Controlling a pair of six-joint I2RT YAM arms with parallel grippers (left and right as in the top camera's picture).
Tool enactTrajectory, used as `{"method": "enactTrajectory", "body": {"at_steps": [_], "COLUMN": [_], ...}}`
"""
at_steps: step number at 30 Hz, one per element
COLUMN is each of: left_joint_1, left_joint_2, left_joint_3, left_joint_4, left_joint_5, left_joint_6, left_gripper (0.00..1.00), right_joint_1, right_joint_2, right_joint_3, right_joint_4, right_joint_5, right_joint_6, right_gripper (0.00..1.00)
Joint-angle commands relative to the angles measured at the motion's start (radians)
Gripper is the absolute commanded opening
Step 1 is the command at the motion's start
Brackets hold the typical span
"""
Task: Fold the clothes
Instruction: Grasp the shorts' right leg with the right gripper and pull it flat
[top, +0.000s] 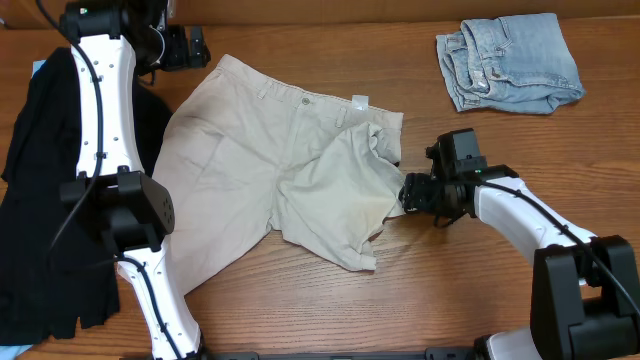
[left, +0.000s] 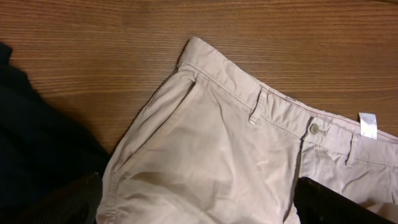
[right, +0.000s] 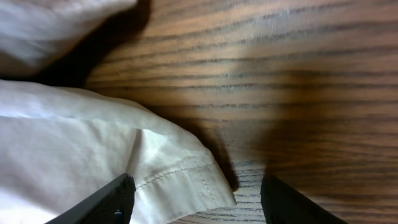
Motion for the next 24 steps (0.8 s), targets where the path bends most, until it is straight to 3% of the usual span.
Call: {"method": "enactTrajectory", "body": {"at_steps": [1, 11, 18, 21, 24], "left_joint_1": [0.003, 0.006, 0.006, 0.006, 0.006], "left_joint_2": [0.005, 0.005, 0.005, 0.005, 0.005], "left_joint_3": [0.021, 0.021, 0.021, 0.019, 0.019], "left_joint_4": [0.002, -0.007, -0.008, -0.008, -0.008], "left_joint_5": [-0.009, -0.01, -0.01, -0.01, -0.011], "left_joint_6": [0.022, 0.023, 0.023, 0.023, 0.023], "left_gripper": [1.0, 1.0, 1.0, 1.0, 1.0], "right_joint_1": [0.002, 0.002, 0.002, 0.002, 0.002], "right_joint_2": [0.007, 0.007, 0.007, 0.007, 0.006], "right_joint_3": [-0.014, -0.041, -0.05, -0.05, -0.049], "right_joint_4": [0.018, 0.037, 0.033, 0.031, 0.019], "right_joint_5": [-0.028, -0.053, -0.052, -0.053, -0.053], "right_joint_6": [0.011, 0.011, 0.026, 0.042, 0.056], "right_gripper": [0.66, 0.37, 0.26, 0.04, 0.04]}}
